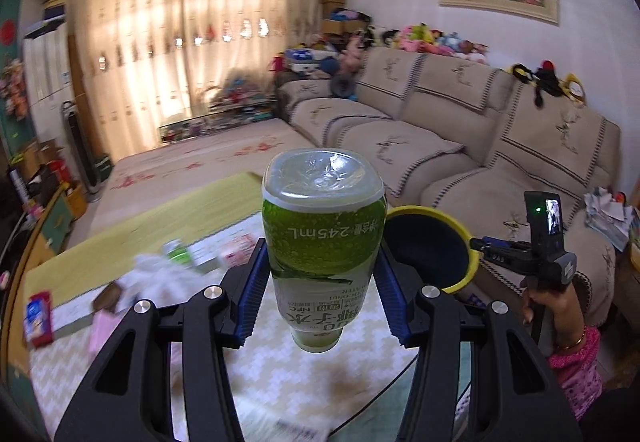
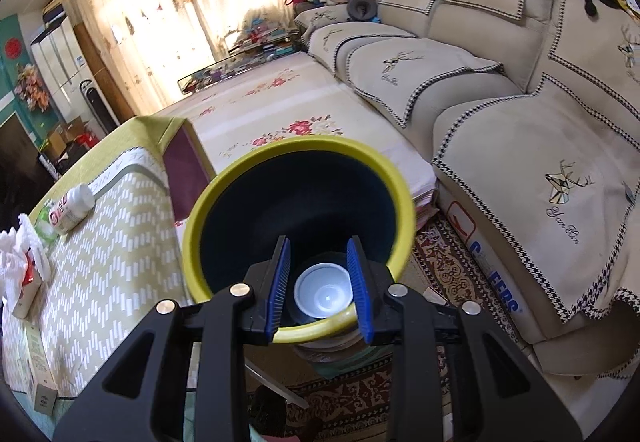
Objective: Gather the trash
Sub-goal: 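Carry the bottle over the bin and release it from the left tool, then move the right tool to the white barcode box and grasp it, then carry the white box over the bin and open the right tool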
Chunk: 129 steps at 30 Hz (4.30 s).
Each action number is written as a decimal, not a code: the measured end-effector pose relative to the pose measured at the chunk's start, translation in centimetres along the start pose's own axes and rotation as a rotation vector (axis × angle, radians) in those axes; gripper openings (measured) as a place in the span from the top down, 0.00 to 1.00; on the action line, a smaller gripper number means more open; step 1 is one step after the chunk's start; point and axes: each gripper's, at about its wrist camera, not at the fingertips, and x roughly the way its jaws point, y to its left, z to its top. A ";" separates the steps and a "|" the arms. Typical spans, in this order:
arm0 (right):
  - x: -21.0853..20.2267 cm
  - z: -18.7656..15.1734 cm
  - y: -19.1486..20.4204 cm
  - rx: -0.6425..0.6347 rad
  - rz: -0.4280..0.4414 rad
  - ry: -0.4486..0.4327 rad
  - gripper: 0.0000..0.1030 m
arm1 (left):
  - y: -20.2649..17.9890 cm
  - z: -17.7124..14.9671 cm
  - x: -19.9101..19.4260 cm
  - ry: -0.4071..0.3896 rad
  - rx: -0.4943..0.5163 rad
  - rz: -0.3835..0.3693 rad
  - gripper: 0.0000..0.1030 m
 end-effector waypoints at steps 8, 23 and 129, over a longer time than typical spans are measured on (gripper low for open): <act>0.0 -0.1 -3.5 0.060 -0.018 -0.002 0.73 | -6.9 2.6 10.7 0.094 0.061 -0.131 0.50; 0.9 -1.2 -5.8 0.122 -0.021 0.028 0.65 | -14.2 1.9 24.7 0.201 0.061 -0.153 0.43; -5.1 -5.6 15.0 -0.327 0.354 0.046 0.34 | 14.2 -18.0 -12.3 -0.041 -0.465 0.423 0.12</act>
